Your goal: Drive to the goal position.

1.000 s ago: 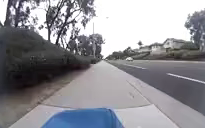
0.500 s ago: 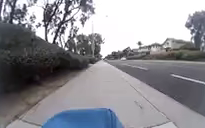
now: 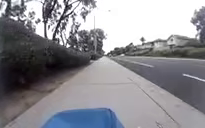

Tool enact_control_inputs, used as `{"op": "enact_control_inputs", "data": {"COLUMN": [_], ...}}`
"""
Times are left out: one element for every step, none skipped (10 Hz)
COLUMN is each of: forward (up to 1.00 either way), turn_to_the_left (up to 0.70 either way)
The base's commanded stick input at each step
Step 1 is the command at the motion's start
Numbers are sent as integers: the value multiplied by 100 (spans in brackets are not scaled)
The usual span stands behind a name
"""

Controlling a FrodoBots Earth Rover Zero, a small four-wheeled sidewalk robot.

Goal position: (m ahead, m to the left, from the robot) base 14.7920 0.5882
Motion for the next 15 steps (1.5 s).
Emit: {"op": "enact_control_inputs", "data": {"forward": [100,100,100,100,100,100,100,100,100,100,100,100,100,100,100], "turn_to_the_left": [0,0,0,0,1,18,27,27,27,27,27,27,27,2,0]}}
